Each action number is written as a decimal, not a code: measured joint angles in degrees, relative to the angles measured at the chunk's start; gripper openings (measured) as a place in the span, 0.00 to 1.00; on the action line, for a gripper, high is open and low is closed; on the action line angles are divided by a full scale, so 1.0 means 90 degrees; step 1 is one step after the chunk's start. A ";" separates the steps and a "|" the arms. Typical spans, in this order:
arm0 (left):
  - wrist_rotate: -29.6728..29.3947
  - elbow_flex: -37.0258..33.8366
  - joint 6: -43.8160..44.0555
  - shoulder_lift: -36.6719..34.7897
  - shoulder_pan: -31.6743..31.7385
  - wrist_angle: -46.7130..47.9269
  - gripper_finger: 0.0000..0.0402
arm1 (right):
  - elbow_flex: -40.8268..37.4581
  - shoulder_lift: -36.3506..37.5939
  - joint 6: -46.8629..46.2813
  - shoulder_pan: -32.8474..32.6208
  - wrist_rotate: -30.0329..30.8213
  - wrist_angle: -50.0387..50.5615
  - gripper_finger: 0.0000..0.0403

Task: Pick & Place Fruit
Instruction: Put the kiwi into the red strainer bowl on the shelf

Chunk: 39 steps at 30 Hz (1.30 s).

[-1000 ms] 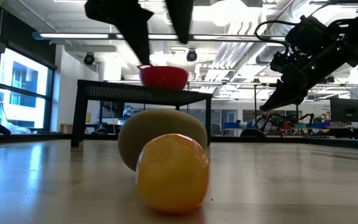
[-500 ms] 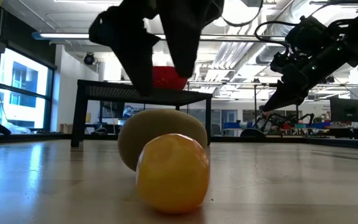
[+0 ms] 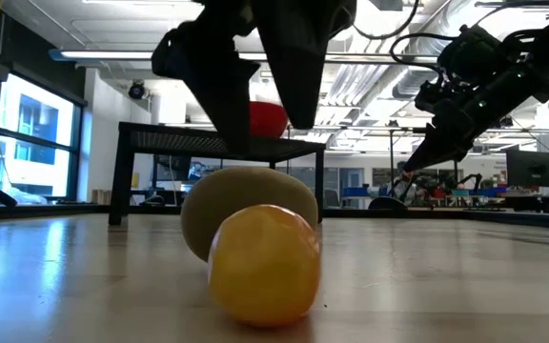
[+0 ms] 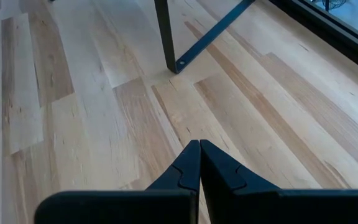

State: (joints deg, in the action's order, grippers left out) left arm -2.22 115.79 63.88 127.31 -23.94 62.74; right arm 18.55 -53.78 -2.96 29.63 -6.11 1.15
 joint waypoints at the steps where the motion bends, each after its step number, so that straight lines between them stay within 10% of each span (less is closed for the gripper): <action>1: -0.0005 0.0000 -0.0002 0.0013 0.0007 0.0015 0.62 | 0.0000 0.0000 0.0000 -0.0002 0.0001 0.0003 0.01; 39: 0.0371 -0.0005 -0.0535 0.0432 0.0080 -0.0192 0.62 | 0.0000 0.0000 0.0024 -0.0001 0.0022 -0.0006 0.01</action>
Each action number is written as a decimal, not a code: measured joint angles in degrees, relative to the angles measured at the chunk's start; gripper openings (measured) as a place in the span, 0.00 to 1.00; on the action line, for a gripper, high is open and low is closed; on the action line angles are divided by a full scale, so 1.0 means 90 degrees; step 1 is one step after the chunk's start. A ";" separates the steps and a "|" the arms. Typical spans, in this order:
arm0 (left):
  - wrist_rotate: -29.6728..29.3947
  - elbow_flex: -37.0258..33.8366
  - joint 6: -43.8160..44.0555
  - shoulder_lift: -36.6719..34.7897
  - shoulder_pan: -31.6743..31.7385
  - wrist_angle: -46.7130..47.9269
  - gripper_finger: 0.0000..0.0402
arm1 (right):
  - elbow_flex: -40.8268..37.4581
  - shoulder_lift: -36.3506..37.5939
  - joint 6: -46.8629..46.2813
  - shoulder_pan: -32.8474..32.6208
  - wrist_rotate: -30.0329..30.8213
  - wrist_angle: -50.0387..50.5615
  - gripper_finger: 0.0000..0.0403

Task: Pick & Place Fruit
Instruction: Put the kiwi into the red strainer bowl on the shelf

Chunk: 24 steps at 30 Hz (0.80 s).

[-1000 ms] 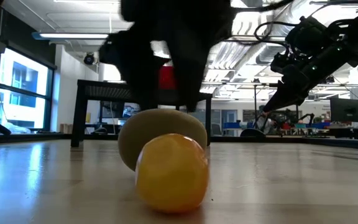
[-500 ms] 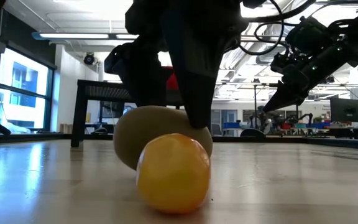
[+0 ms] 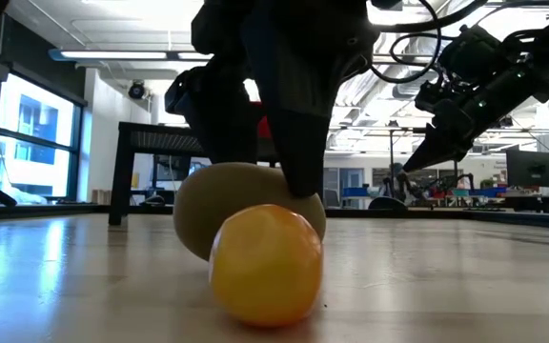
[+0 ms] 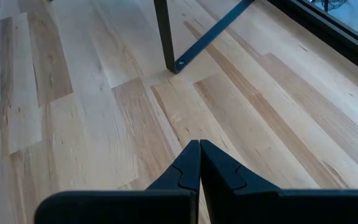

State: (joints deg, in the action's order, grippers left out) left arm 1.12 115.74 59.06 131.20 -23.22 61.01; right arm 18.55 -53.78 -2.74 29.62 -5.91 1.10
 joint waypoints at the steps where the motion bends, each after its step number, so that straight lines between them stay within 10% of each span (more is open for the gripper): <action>1: 0.0030 0.0000 -0.0052 0.0022 0.0000 -0.0007 0.62 | 0.0000 -0.0002 0.0000 0.0001 0.0000 0.0002 0.01; 24: 0.0235 -0.0010 -0.1206 0.0353 -0.0002 -0.0221 0.62 | 0.0000 0.0000 0.0001 0.0000 0.0001 0.0006 0.01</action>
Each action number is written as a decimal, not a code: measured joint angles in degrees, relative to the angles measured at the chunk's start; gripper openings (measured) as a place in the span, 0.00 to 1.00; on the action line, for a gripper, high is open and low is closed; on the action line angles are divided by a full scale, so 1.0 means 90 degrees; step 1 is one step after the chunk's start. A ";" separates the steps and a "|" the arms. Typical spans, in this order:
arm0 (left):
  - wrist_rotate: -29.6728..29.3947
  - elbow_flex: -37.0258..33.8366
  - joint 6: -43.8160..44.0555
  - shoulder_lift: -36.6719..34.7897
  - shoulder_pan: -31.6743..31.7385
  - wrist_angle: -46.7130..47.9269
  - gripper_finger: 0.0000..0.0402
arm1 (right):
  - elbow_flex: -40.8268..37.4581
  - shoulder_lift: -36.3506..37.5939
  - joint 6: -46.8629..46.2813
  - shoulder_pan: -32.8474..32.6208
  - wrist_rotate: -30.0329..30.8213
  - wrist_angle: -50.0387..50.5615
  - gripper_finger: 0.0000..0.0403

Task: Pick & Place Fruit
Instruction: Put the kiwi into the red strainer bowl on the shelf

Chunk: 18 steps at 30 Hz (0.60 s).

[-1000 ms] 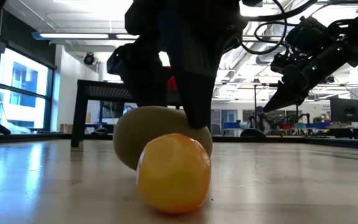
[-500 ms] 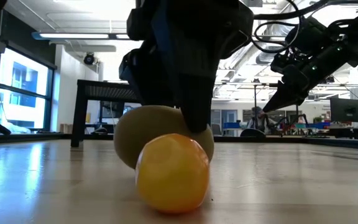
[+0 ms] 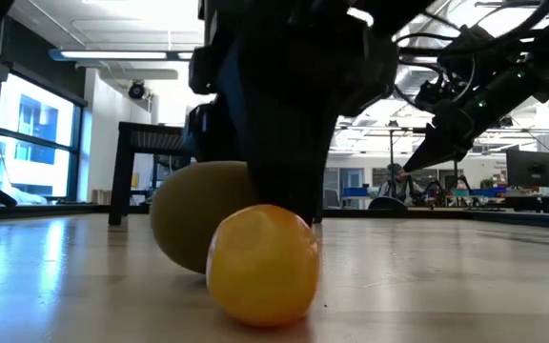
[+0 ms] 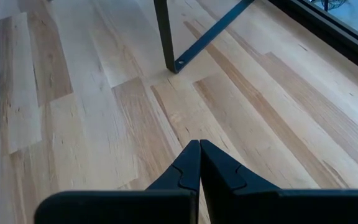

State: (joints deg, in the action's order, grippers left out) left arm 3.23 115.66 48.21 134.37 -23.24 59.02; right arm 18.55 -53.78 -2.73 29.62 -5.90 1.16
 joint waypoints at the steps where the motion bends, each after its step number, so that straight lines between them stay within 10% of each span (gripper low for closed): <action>1: -0.0013 -0.0001 0.0000 0.0006 0.0000 0.0033 0.62 | 0.0000 0.0000 -0.0001 0.0001 0.0001 0.0002 0.01; 18: -0.0038 -0.0005 0.0005 0.0014 0.0084 0.0182 0.57 | 0.0000 -0.0001 -0.0001 0.0000 0.0001 -0.0003 0.01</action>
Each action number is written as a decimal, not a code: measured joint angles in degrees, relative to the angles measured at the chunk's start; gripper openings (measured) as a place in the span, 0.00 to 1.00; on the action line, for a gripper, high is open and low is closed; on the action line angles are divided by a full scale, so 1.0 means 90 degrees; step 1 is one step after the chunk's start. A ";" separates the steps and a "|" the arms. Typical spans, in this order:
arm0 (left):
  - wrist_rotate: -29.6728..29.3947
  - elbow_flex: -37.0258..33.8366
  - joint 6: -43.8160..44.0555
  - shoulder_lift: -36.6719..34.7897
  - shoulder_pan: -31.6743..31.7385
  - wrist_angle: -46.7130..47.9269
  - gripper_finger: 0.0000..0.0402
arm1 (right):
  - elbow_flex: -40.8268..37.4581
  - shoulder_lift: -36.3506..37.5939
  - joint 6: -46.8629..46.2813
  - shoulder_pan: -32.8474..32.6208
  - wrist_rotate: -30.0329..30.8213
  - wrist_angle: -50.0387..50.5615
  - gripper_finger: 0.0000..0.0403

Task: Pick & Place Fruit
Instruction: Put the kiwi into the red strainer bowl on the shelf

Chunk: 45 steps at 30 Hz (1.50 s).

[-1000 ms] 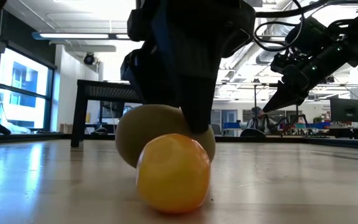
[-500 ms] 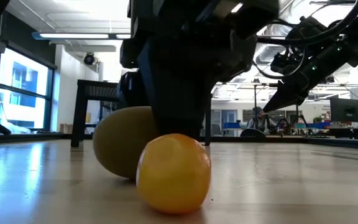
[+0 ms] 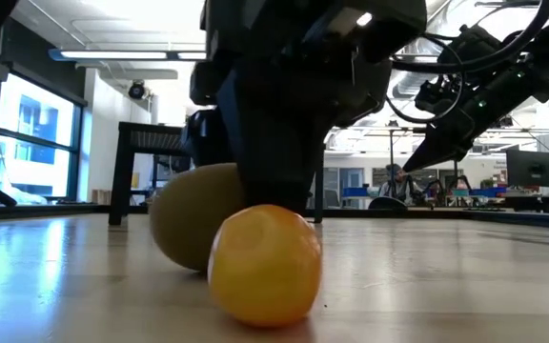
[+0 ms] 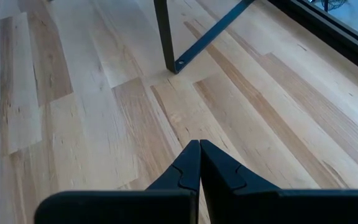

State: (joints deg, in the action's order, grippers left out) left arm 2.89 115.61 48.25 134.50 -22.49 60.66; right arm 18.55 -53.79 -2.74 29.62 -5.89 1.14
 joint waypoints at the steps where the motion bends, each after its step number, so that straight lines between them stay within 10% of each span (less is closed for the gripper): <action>1: 0.0003 0.0000 0.0000 -0.0001 0.0025 -0.0001 0.56 | 0.0000 0.0001 0.0001 -0.0001 0.0000 0.0000 0.01; 26: -0.0268 0.0083 -0.0718 -0.0399 0.0741 0.0194 0.52 | 0.0000 0.0001 0.0170 -0.0002 0.0000 0.0001 0.01; 45: -0.4372 0.0087 -0.1398 -0.3787 0.1463 0.0339 0.53 | -0.0230 -0.0002 0.0170 -0.0002 0.0000 -0.0271 0.01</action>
State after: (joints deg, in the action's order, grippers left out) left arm -36.46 116.40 35.66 100.41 -9.31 63.72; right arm 16.48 -53.80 -1.21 29.61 -5.89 -1.30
